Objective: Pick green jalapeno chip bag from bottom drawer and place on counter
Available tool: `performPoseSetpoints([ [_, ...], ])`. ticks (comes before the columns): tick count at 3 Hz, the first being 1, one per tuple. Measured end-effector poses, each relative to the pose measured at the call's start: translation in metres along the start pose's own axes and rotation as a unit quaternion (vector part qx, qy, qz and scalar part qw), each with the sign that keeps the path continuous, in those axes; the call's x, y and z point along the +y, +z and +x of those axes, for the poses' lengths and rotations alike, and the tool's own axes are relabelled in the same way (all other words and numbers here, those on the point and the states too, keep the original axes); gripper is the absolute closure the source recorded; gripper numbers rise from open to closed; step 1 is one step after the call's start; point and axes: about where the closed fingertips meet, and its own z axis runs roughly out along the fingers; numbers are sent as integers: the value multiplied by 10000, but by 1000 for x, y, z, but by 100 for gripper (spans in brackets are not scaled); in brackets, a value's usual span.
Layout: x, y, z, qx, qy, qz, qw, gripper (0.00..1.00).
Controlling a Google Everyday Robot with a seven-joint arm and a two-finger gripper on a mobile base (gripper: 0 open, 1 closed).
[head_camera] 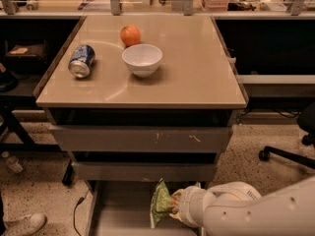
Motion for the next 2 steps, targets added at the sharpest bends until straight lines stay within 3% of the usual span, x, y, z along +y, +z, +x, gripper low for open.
performPoseSetpoints([
  [1,-14,-28,-25,-457,-116,319,9984,100],
  [2,-21,-39,-35,-651,-111,472,9967,100],
])
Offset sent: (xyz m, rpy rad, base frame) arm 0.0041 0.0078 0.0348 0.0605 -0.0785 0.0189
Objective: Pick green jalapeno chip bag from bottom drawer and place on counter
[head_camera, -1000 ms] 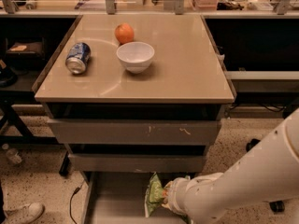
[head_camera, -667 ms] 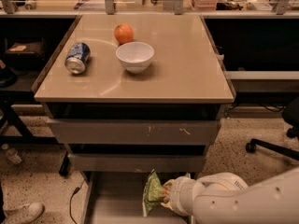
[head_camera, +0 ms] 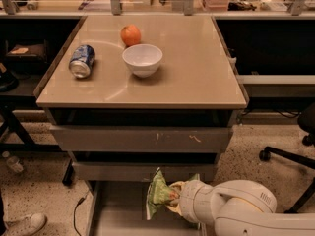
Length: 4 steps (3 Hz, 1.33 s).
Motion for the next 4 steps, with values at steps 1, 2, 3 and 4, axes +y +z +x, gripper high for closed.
performPoseSetpoints([
  [1,0,0,0,3,0,-2,10000,100],
  [2,-18,-19,-9,-46,-76,289,9995,100],
  [3,-46,-60,-37,-153,-339,801,9961,100],
  [4,-88,-123,-86,-174,-678,1415,9875,100],
])
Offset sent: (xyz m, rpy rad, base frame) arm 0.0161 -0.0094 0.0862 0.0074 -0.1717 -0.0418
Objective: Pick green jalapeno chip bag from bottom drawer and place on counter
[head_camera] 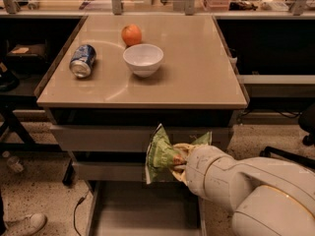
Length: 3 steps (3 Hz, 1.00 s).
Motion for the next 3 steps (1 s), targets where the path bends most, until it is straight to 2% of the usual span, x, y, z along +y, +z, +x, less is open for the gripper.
performPoseSetpoints([
  [1,-1,3,-1,-38,31,-17,10000,100],
  [2,-38,13,-7,-147,20,138,9998,100],
  [3,-106,21,-16,-215,126,467,9986,100],
])
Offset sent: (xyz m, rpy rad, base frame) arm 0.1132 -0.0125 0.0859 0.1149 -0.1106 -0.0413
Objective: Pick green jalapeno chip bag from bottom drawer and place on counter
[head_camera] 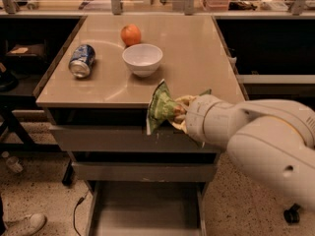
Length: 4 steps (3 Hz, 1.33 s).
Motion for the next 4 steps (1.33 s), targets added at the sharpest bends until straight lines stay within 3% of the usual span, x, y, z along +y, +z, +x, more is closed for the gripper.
performPoseSetpoints([
  [1,-58,13,-7,47,-4,239,9997,100],
  [2,-102,29,-8,123,-59,387,9992,100],
  [3,-134,48,-3,254,-109,445,9986,100],
  [4,-149,68,9,375,-42,416,9984,100],
])
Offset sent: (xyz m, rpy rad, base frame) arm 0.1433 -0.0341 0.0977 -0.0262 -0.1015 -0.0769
